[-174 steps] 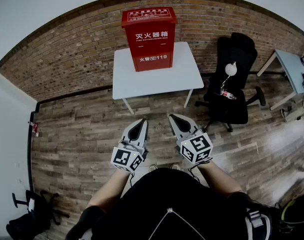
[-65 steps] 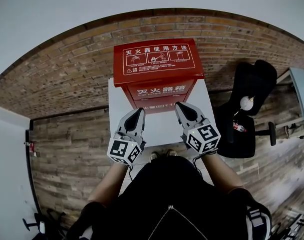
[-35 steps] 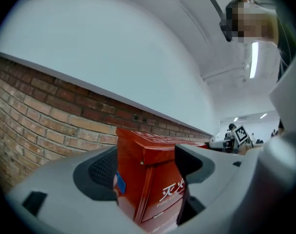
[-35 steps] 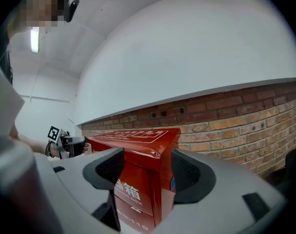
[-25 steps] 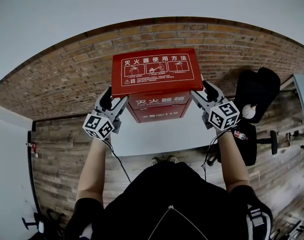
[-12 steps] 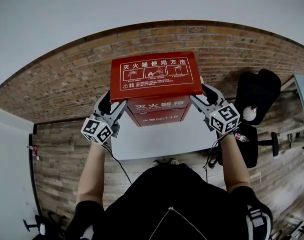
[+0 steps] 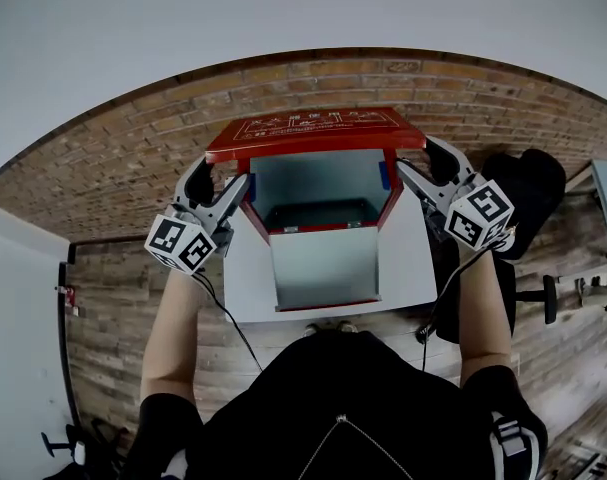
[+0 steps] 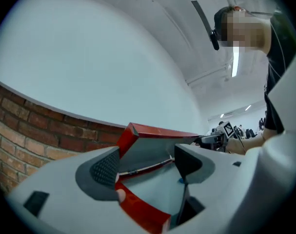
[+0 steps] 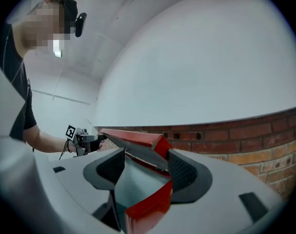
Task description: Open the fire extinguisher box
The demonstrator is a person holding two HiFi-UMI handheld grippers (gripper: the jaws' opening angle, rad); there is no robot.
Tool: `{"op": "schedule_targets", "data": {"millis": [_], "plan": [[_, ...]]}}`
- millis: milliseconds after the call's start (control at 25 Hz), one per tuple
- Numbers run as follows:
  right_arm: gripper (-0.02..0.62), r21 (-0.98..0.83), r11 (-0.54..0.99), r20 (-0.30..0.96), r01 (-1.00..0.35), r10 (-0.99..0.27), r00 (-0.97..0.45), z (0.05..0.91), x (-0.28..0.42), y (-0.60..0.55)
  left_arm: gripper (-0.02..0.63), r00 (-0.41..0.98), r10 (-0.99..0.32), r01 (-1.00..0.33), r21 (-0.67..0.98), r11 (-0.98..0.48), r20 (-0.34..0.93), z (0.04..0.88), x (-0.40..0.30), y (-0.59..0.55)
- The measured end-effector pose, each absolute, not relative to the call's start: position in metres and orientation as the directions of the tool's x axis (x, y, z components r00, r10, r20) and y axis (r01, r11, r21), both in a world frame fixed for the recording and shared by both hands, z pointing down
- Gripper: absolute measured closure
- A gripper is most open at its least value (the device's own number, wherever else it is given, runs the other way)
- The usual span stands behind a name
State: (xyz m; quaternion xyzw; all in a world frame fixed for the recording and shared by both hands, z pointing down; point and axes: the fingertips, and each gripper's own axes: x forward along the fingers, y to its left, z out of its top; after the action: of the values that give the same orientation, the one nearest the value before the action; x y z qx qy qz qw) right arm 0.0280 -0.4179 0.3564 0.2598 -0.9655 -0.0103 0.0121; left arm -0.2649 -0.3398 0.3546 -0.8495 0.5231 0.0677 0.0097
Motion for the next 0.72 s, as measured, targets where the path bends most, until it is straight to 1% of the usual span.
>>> {"op": "schedule_targets", "data": {"millis": [160,280,520,720], "plan": [[0.308,0.092,0.855,0.013,-0.511,-0.514,-0.858,0.331,0.018,-0.447,0.209,0.436,-0.891,-0.898,0.007,-0.441,-0.124,0.333,-0.272,-0.363],[0.308,0.082,0.850,-0.004,-0.521,-0.523,-0.853,0.319,0.013,-0.468,0.210,0.430,-0.895,-0.903,-0.035,-0.429,-0.120,0.322,-0.274,-0.381],[0.308,0.101,0.820,-0.011,-0.564,-0.566,-0.825,0.303,0.001,-0.504,0.209,0.409,-0.905,-0.912,-0.036,-0.408,-0.116,0.305,-0.282,-0.414],[0.308,0.077,0.809,0.003,-0.582,-0.584,-0.812,0.296,-0.009,-0.535,0.209,0.413,-0.905,-0.910,-0.011,-0.414,-0.099,0.298,-0.288,-0.439]]}}
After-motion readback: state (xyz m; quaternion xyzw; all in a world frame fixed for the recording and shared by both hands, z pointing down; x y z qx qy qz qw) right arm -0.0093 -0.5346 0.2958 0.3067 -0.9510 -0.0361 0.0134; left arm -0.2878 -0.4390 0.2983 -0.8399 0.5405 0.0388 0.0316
